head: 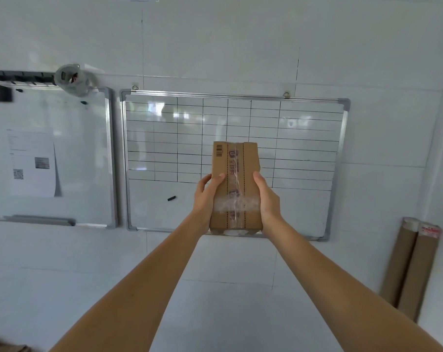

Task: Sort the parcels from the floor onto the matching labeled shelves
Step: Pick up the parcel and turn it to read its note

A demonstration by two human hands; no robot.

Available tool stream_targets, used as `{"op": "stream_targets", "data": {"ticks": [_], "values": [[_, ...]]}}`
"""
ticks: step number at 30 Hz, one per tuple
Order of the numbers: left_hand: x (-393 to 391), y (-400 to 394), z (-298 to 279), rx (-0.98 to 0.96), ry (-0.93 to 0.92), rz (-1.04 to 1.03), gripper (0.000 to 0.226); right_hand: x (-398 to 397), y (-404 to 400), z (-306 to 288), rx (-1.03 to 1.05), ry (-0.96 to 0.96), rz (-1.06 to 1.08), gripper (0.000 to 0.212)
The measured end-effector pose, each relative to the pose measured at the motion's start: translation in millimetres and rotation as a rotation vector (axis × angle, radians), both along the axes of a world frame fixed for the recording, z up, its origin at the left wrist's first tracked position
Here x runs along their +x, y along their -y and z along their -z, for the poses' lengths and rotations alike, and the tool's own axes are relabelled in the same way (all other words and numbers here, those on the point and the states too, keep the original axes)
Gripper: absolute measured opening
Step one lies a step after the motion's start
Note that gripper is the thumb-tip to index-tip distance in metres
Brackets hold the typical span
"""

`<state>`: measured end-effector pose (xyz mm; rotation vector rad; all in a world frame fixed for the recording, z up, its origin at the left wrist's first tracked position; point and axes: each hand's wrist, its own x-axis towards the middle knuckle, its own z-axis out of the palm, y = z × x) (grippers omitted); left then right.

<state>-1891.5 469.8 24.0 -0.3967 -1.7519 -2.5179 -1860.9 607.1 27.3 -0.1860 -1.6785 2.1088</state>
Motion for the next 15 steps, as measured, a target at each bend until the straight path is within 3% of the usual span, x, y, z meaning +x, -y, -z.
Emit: {"op": "stream_targets", "data": {"ticks": [3,7,11,15], "values": [[0.6,0.6,3.1,-0.087,0.015,-0.044,0.036,-3.8,7.7,5.3,0.049,-0.047,0.128,0.058],[-4.5,-5.9,12.8,-0.202,0.000,-0.165,0.034,-1.1,19.1,3.2,0.193,-0.063,0.309,0.060],[0.2,-16.9,12.7,-0.169,0.011,-0.095,0.054,-3.7,25.2,5.7,0.341,-0.018,0.399,0.089],[5.0,-20.2,9.4,-0.164,0.007,-0.039,0.091,-6.7,24.0,5.4,0.318,-0.044,0.361,0.093]]}}
